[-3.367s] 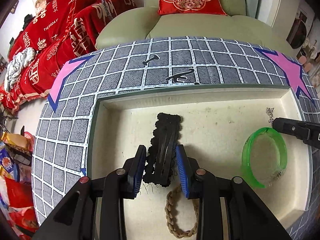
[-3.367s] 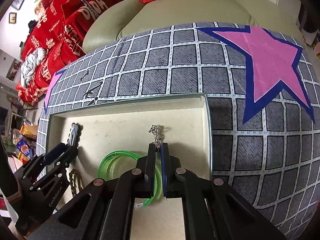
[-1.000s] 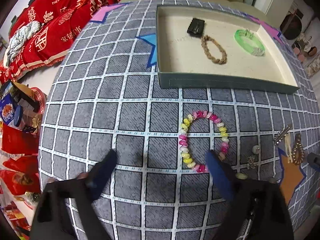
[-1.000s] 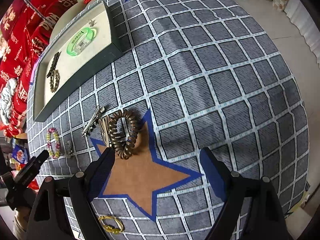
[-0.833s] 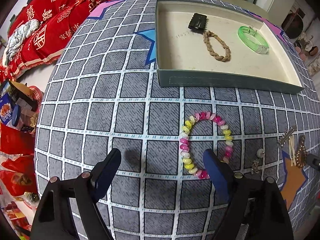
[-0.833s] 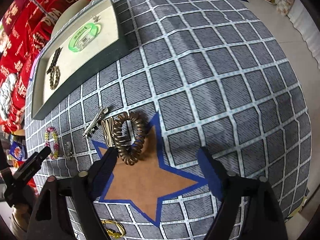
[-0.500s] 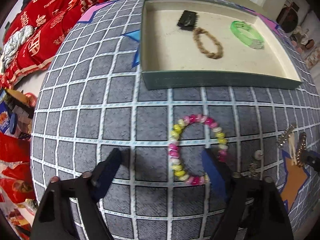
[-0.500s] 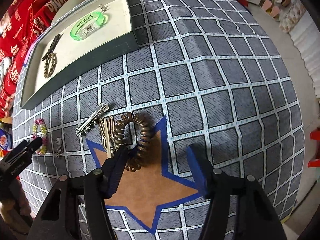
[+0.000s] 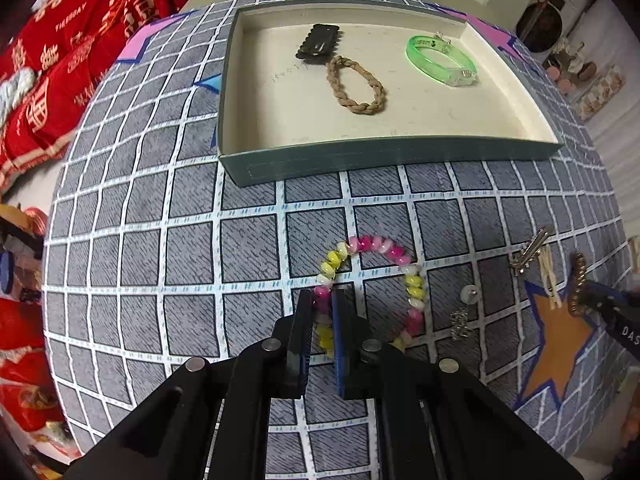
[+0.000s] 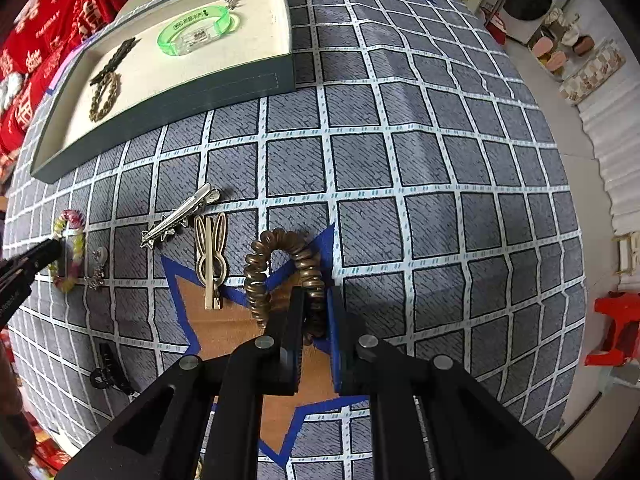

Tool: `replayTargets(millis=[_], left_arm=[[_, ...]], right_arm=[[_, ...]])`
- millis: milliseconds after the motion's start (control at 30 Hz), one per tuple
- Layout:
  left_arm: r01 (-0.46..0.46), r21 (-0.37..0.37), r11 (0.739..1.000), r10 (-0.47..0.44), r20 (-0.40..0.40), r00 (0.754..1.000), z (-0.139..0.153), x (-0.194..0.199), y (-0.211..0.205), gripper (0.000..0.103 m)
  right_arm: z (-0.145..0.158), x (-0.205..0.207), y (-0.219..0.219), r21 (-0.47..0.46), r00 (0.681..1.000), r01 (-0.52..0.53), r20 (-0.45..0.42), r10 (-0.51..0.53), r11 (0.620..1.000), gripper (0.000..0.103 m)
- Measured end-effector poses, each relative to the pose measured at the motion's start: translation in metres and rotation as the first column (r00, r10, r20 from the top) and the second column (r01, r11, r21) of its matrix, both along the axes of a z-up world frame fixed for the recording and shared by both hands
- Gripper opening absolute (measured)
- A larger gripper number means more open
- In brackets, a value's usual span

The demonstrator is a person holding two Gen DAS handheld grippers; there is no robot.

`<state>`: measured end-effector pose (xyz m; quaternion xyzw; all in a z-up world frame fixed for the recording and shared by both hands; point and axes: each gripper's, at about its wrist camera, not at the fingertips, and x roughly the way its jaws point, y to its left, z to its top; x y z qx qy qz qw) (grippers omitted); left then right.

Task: Organize jewelry
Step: 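Grasp pink-and-yellow beaded bracelet with left tool while right tool grasps coiled hair tie, then lift beaded bracelet with left tool while right tool lifts coiled hair tie toward tray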

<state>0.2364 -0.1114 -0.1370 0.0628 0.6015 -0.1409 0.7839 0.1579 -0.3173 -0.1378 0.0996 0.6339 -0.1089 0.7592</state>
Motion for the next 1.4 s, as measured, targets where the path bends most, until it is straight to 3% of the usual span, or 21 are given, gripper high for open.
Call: replayTargets(millis=[100,300,467,733,900,1033,1200,1367,1400], left_arm=[[-0.013,-0.026,1.000,0.013,0.000,1.000,0.006,-0.004,0.004,0.018],[-0.009,-0.049,0.999,0.009,0.013,1.000,0.023,-0.015,0.010,0.018],[-0.016,-0.089,0.996,0.019,0.037,0.999,0.046,-0.011,0.012,0.018],[-0.014,-0.156,0.988,0.034,0.122,0.992,0.090,0.017,0.002,0.017],[-0.013,-0.174,0.985,0.042,0.166,0.985,0.106,0.037,-0.006,0.018],[-0.023,-0.127,0.992,0.045,0.169,0.985,0.099,0.038,-0.007,0.018],[-0.059,-0.020,0.998,0.061,0.116,0.991,0.064,0.022,0.003,0.018],[-0.156,-0.027,0.987,0.157,0.023,0.987,0.032,0.013,0.027,0.018],[-0.168,-0.025,0.985,0.169,0.017,0.986,0.029,0.012,0.030,0.023]], right_arm=[[0.013,-0.011,-0.028,0.056,0.999,0.032,0.009,-0.033,0.998,0.012],[0.019,-0.020,-0.050,0.124,0.997,0.065,0.036,-0.070,0.990,0.012],[0.042,-0.024,-0.060,0.152,0.994,0.062,0.076,-0.075,0.986,0.012],[0.085,0.008,-0.068,0.166,0.985,0.000,0.168,-0.028,0.986,0.012],[0.093,0.043,-0.057,0.157,0.979,-0.050,0.202,0.017,0.986,0.012],[0.096,0.058,-0.053,0.168,0.976,-0.078,0.215,0.041,0.983,0.012],[0.084,0.055,-0.045,0.202,0.981,-0.096,0.185,0.058,0.975,0.012],[0.068,0.047,-0.043,0.228,0.988,-0.090,0.146,0.057,0.969,0.012],[0.066,0.046,-0.042,0.233,0.988,-0.088,0.141,0.056,0.968,0.012]])
